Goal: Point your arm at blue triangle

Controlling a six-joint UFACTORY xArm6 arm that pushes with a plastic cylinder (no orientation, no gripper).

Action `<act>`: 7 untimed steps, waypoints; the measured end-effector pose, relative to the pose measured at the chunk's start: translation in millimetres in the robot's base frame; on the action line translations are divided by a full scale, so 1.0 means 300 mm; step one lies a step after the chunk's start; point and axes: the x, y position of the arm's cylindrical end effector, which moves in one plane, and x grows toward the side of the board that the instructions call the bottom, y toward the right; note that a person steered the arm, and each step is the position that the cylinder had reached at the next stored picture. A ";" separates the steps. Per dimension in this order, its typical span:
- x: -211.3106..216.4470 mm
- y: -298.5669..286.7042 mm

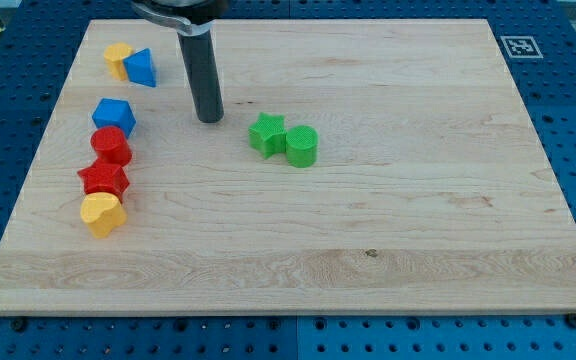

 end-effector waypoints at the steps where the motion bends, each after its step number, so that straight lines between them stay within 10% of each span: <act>1: -0.025 0.000; 7: -0.105 -0.257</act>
